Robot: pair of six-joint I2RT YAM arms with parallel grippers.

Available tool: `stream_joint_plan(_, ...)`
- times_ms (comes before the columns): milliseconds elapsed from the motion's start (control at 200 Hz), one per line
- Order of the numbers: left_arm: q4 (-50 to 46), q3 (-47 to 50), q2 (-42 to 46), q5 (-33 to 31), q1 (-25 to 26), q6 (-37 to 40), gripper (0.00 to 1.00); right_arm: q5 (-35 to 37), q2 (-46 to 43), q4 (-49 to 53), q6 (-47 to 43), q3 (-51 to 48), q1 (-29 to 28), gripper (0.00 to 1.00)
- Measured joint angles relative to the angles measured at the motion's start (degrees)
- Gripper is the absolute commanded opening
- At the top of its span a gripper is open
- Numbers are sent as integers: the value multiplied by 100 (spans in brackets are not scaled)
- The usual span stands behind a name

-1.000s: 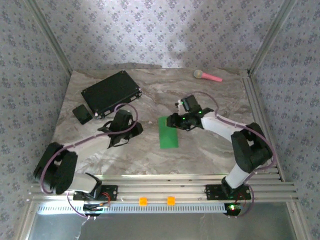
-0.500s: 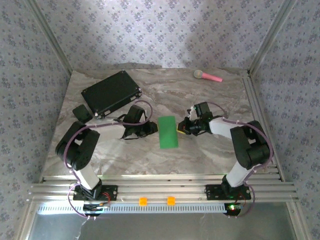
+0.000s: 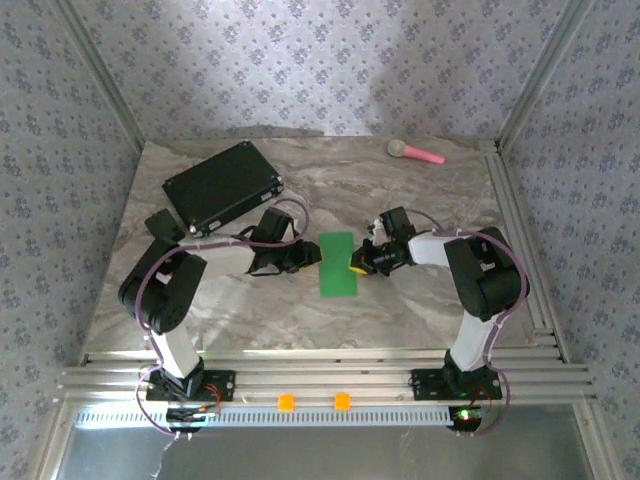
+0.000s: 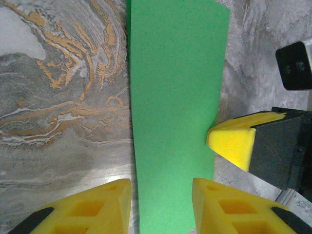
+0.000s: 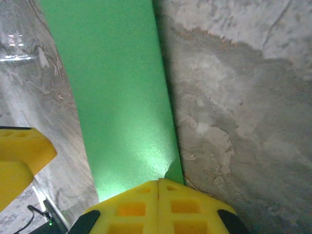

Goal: Fold a paper plane with a square sheet of paper (pick it up from the middle)

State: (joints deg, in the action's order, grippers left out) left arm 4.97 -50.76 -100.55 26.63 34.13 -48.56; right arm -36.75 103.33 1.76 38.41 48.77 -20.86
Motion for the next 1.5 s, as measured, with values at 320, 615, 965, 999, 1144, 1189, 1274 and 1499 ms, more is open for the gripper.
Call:
stream_joint_plan(320, 63, -109, -299, 251, 0, -2, 38, -326, 0, -420, 101, -275, 221, 5)
stream_joint_plan(615, 127, -391, -682, 535, 7, 7, 37, -407, 2, -527, 127, -334, 275, 6)
stream_joint_plan(965, 131, -448, -754, 616, 28, 2, 35, -466, 24, -575, 129, -348, 297, 6)
stream_joint_plan(999, 133, -448, -756, 619, 28, 0, 34, -466, 24, -575, 129, -348, 299, 6)
stream_joint_plan(1144, 144, -448, -765, 660, 81, -15, 31, -468, 24, -577, 129, -348, 299, 7)
stream_joint_plan(1189, 155, -448, -769, 673, 116, -20, 30, -468, 24, -577, 129, -348, 299, 7)
stream_joint_plan(1274, 186, -446, -769, 680, 151, -50, 28, -468, 24, -577, 131, -348, 299, 7)
stream_joint_plan(1499, 216, -407, -769, 634, 162, -59, 20, -470, 24, -590, 164, -354, 299, 8)
